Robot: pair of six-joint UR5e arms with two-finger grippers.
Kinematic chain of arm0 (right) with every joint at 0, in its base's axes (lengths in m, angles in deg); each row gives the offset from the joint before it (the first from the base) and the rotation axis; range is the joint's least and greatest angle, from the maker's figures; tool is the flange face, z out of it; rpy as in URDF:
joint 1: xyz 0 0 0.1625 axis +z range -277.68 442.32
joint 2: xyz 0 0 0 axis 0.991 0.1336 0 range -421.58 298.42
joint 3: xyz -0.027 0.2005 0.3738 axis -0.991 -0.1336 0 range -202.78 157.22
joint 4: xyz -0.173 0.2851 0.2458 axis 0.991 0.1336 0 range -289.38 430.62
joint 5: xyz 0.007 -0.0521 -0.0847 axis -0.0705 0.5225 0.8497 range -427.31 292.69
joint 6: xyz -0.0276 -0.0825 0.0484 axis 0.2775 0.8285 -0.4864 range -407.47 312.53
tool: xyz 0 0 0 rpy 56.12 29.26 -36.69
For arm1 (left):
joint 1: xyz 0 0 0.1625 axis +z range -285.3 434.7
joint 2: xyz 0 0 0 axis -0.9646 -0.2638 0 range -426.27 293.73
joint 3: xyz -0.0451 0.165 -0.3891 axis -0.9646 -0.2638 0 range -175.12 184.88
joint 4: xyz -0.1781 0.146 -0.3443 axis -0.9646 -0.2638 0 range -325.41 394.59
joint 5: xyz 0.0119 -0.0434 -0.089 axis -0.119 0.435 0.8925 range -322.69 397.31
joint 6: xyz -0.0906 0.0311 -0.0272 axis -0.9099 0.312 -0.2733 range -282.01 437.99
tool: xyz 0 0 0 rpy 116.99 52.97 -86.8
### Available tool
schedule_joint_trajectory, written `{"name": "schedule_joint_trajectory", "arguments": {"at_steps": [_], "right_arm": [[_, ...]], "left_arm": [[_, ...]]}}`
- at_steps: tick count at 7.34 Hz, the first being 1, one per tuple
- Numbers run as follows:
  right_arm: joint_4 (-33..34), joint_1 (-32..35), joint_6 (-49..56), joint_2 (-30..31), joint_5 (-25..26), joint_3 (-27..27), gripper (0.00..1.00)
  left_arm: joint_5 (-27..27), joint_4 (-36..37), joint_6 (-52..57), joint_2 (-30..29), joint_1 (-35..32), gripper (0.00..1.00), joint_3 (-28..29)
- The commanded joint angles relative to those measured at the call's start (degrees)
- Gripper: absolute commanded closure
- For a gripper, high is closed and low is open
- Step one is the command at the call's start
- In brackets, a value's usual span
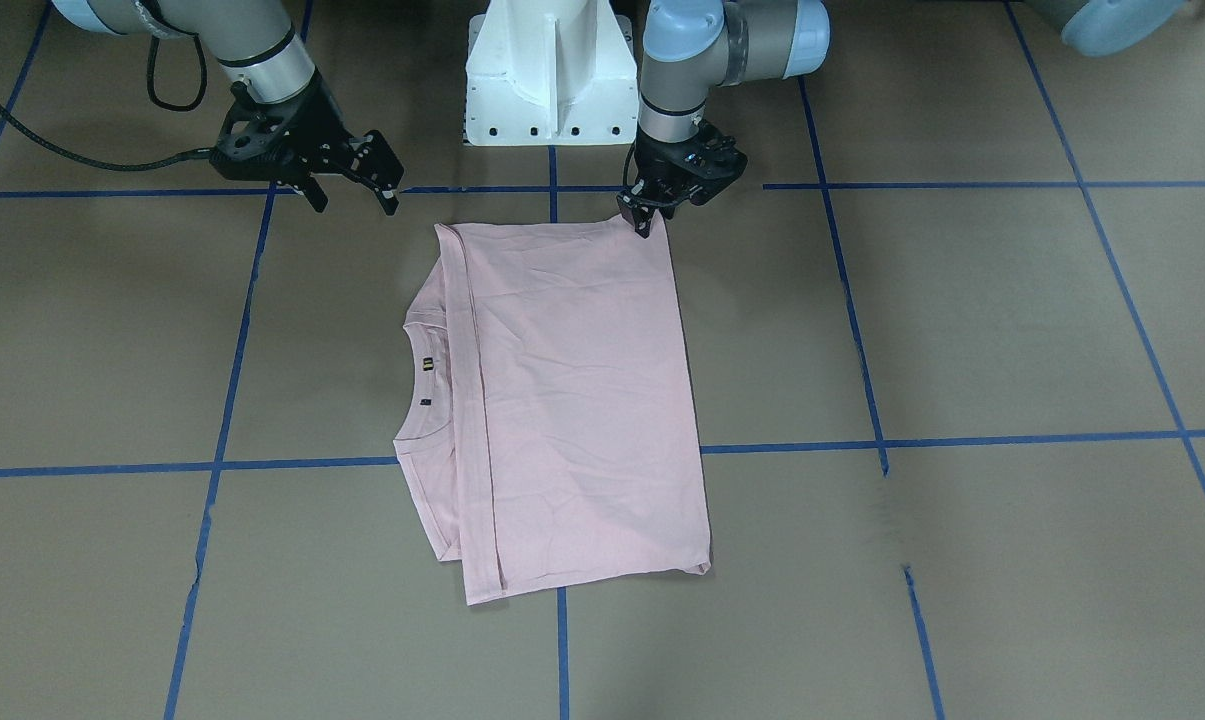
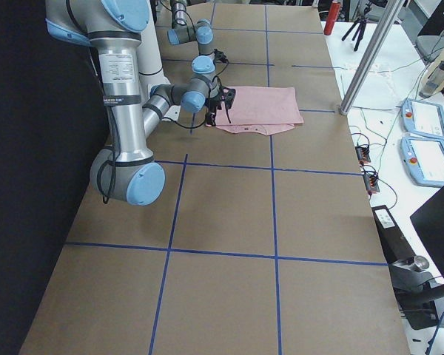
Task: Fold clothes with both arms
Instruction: 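Move the right gripper to the shirt's near edge beside the left gripper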
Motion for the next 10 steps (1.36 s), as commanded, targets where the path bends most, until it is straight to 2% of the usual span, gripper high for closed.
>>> {"name": "schedule_joint_trajectory", "arguments": {"at_steps": [1,2,4,6,7,8,10], "right_arm": [[0.0,0.1,0.0,0.1,0.0,0.1,0.0],[0.0,0.1,0.0,0.1,0.0,0.0,0.0],[0.0,0.1,0.0,0.1,-0.1,-0.1,0.0],[-0.1,-0.4,-0.1,-0.9,-0.1,-0.7,0.0],[0.4,-0.6,-1.0,-3.7,0.1,-2.7,0.0],[0.4,-0.8,-2.8,-6.8,0.2,-6.3,0.0],[0.5,-1.8,-9.4,-12.1,0.7,-13.1,0.0]], "left_arm": [[0.0,0.0,0.0,0.0,0.5,0.75,0.0],[0.0,0.0,0.0,0.2,0.5,0.75,-0.2],[0.0,0.1,0.1,0.3,0.6,1.0,-0.5],[0.5,0.1,2.0,0.3,0.5,1.0,-1.7],[0.0,-0.2,4.3,0.1,0.5,1.0,-1.6],[-0.1,-0.2,7.9,0.1,0.3,1.0,-2.0],[0.2,-0.3,8.3,-0.1,-1.5,1.0,-3.3]]}}
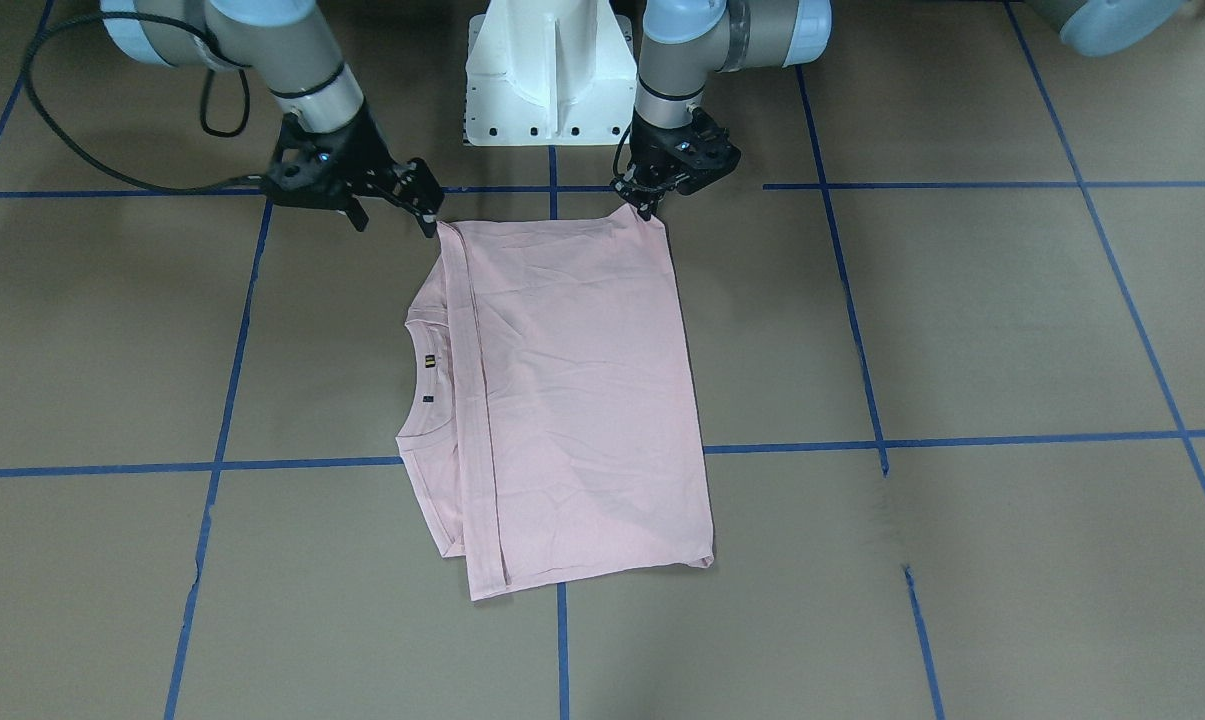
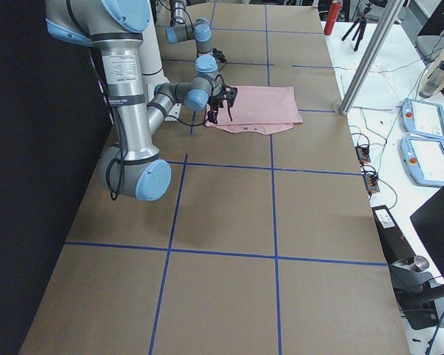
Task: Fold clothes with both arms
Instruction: 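Move the right gripper to the shirt's near edge beside the left gripper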
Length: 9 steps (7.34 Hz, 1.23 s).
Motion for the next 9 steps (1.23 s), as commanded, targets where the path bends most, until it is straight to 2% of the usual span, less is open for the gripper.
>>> {"name": "schedule_joint_trajectory", "arguments": {"at_steps": [1,2,4,9], "right_arm": [[0.1,-1.7,-6.5,-5.3,0.6,-7.5,0.0],[0.2,-2.9,-8.7,-7.3,1.5,-10.7,0.0],[2.5,-4.7,-9.0,-7.8,1.9,-12.0,0.0],[5.7,-7.2,-9.1,-8.0,1.8,-11.3,0.01]], "left_arm": [[0.0,-0.1,0.9,0.1,-1.3,1.0,-0.7],[0.1,-0.1,1.6,0.1,-1.7,1.0,-0.7],[0.1,-0.4,3.3,0.3,-2.0,1.0,-0.9],[0.1,-0.5,3.3,0.4,-1.9,1.0,-0.9]]}}
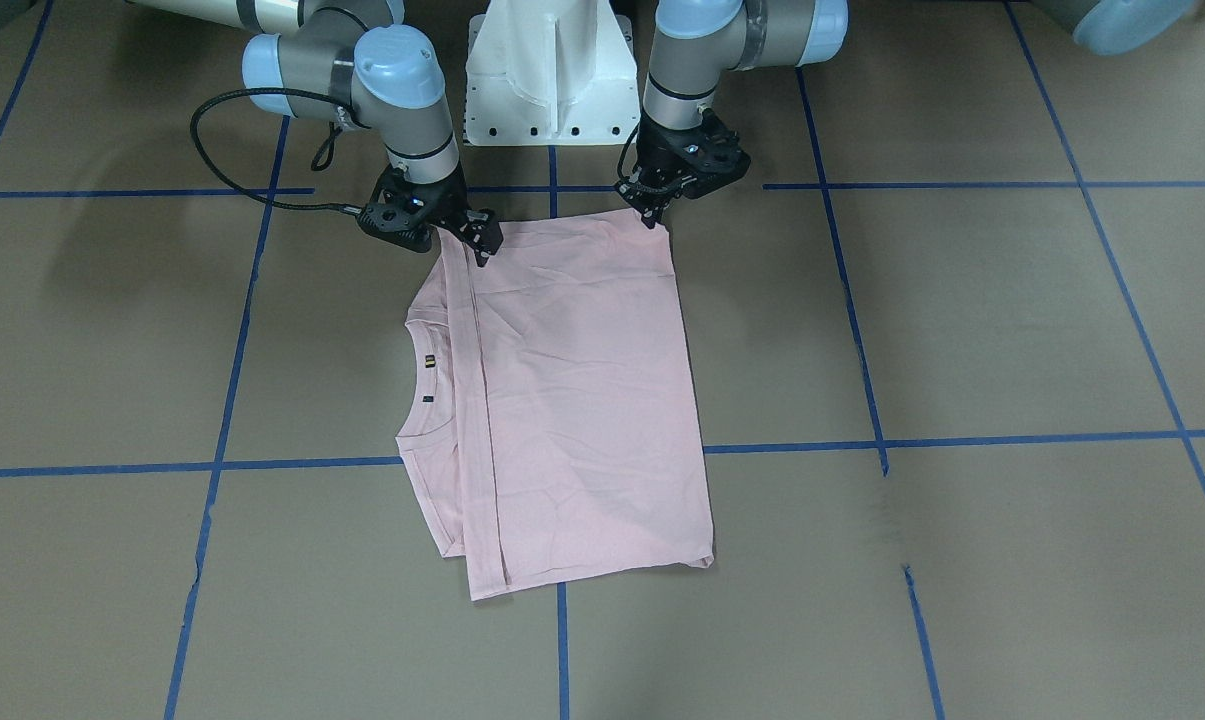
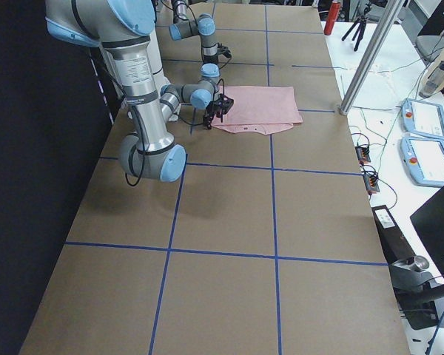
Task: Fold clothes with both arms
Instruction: 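Grasp the near edge of the pink shirt with both grippers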
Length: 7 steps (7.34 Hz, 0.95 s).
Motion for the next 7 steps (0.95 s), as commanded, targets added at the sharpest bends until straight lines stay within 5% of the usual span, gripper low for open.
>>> {"name": "schedule_joint_trajectory", "arguments": {"at_steps": [1,3,4,7], "right_arm": [[0.2,-0.6,0.0,-0.1,0.0,0.1,0.11],[0.2,-0.6,0.2,0.0,-0.3,0.3,0.78],[0.1,-0.6,0.4,0.0,-0.5,0.3,1.0],[0.1,-0.6,0.5,-0.1,0.0,0.8,1.0]], "left_arm": [[0.0,0.0,0.0,0.0,0.0,1.0,0.0],[0.0,0.1,0.0,0.0,0.0,1.0,0.0],[0.0,0.0,0.0,0.0,0.0,1.0,0.1],[0.0,0.1,0.0,0.0,0.1,1.0,0.0]]}}
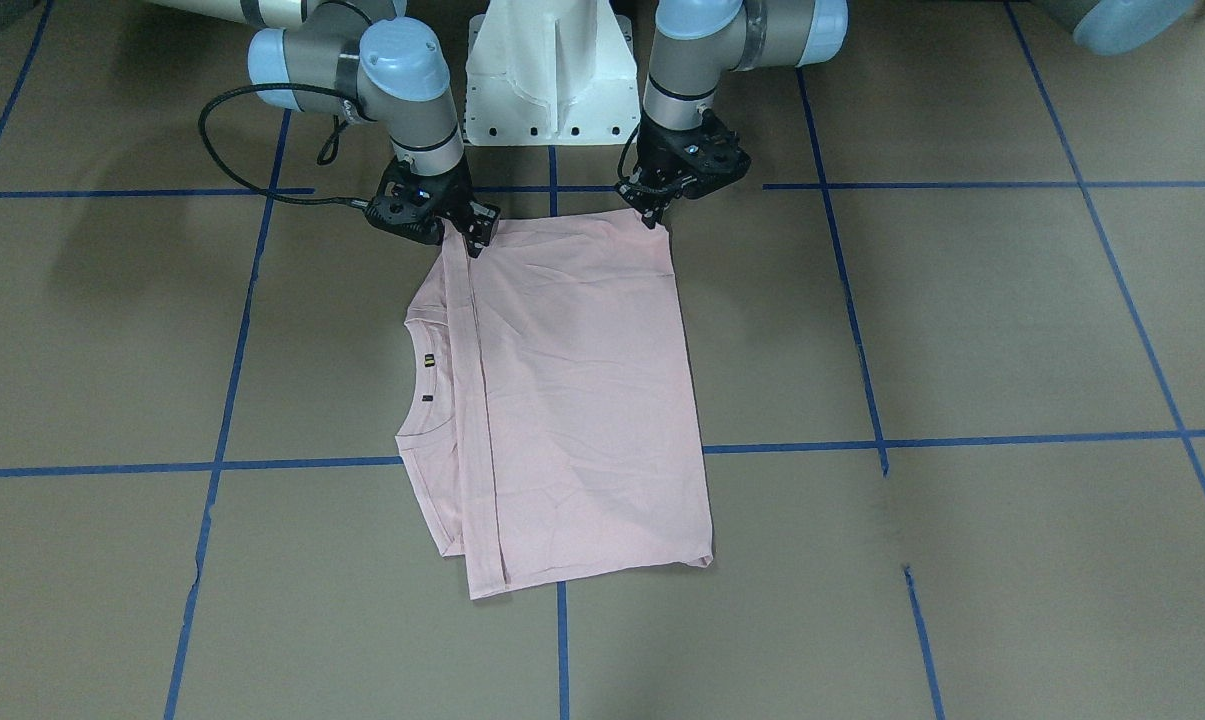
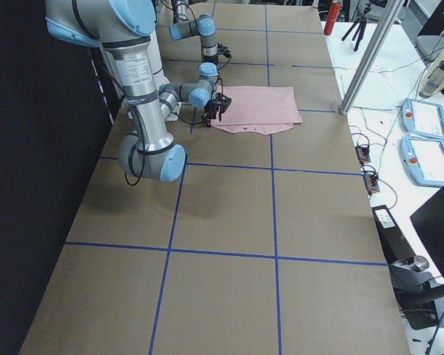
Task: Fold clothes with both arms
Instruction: 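Grasp the near edge of the pink shirt with both grippers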
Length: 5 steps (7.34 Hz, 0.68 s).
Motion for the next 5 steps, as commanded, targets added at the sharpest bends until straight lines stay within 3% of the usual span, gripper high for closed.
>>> {"name": "schedule_joint_trajectory", "arguments": {"at_steps": [1,5], "right_arm": [[-0.1,0.0,-0.1,-0.2,0.5,0.2,1.0],[0.0,0.4,-0.3,-0.1,0.7,1.9,1.0]], "left_arm": [[0.0,0.0,0.0,0.0,0.0,1.0,0.1],[0.3,0.0,0.1,-0.1,0.0,1.0,-0.5]]}}
